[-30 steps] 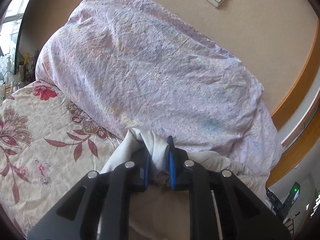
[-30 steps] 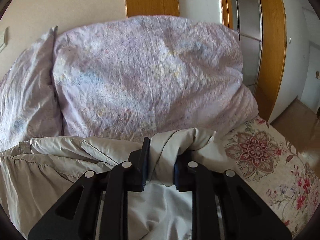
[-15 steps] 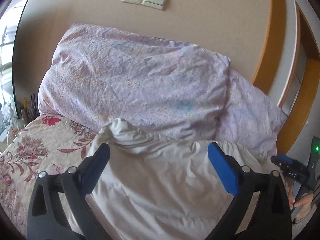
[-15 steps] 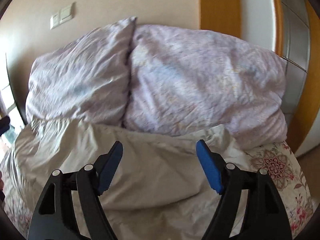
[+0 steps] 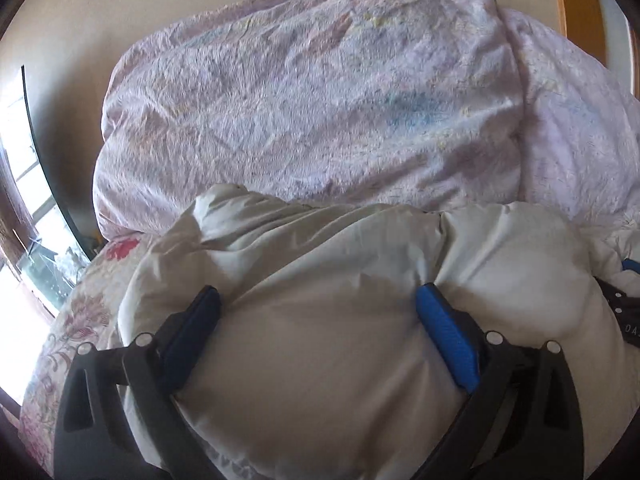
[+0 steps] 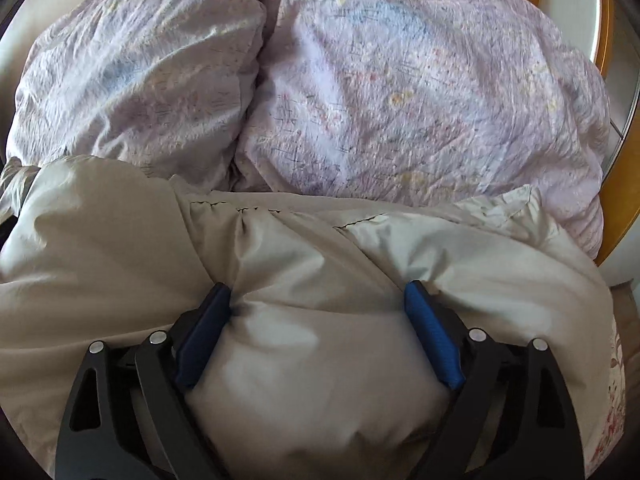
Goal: Fold large clothes
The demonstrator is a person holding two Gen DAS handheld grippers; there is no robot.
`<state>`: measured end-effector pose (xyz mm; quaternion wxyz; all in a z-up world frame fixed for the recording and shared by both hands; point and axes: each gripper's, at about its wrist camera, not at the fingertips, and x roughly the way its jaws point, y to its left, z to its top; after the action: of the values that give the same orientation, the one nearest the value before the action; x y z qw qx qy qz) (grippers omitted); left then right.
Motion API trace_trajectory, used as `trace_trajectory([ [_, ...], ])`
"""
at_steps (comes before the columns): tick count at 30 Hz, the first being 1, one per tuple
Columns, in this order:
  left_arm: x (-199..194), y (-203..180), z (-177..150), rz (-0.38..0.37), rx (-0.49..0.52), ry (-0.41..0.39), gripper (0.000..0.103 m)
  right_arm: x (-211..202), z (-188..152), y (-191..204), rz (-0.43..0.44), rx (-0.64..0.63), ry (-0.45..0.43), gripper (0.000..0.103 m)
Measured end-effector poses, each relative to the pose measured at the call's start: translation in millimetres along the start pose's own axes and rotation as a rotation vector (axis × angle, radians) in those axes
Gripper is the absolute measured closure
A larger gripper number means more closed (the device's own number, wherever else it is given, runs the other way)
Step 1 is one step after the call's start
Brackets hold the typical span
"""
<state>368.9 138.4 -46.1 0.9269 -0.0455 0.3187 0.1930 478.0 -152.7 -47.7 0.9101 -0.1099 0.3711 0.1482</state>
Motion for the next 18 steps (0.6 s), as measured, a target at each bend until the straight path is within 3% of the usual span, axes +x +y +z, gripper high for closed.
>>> trace_trajectory([
  [5, 22, -1, -3, -0.008, -0.031, 0.025, 0.002, 13, -4, -5, 0.012, 0.039, -0.019, 0.011],
  [18, 48, -26, -3, 0.127, 0.054, 0.075, 0.002, 46, 0, 10, -0.056, 0.021, 0.044, 0.007],
])
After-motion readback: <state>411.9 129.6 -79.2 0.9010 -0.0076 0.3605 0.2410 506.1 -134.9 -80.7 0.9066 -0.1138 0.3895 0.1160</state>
